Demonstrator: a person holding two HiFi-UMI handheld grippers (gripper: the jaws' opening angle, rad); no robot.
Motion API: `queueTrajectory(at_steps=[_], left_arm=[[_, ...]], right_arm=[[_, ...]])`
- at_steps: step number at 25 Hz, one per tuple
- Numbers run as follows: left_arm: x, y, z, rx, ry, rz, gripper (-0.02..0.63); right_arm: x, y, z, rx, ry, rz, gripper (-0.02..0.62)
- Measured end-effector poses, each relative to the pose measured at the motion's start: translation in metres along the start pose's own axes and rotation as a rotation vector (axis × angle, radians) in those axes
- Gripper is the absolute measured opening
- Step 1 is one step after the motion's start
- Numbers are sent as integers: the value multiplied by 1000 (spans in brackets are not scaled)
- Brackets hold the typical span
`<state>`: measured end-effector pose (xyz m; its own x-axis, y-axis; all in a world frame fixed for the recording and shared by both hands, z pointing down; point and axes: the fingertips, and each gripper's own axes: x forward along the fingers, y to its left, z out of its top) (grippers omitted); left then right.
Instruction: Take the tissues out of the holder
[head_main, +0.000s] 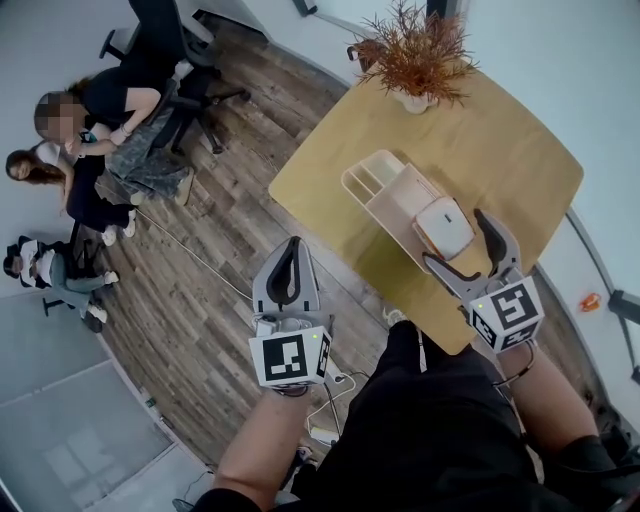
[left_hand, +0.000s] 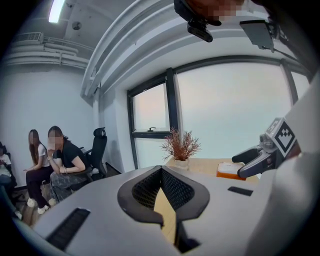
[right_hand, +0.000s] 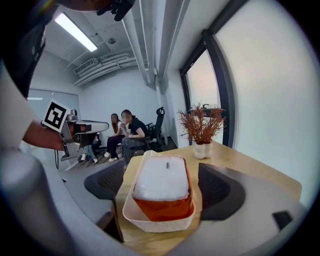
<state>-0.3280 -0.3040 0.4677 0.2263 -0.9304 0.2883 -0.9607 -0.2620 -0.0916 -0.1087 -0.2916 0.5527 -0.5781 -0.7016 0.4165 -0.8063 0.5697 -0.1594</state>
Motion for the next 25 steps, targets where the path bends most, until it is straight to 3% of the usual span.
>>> queueTrajectory(at_steps=[8,11,21,25], left_arm=[[0,-5,-34,-29,62,-10,5],[-1,-6,-45,-36,80,-8,5],[0,-2,-59,-49,97,8,5],[-1,2,-58,-47,94,14,5]], right_arm=[[18,0,-23,-27,22,9,445],[21,-4,-29,-75,37,-24,443],[35,-8,-39,-88,85,-22,439],[36,-10,-38,-101,94,-26,340]])
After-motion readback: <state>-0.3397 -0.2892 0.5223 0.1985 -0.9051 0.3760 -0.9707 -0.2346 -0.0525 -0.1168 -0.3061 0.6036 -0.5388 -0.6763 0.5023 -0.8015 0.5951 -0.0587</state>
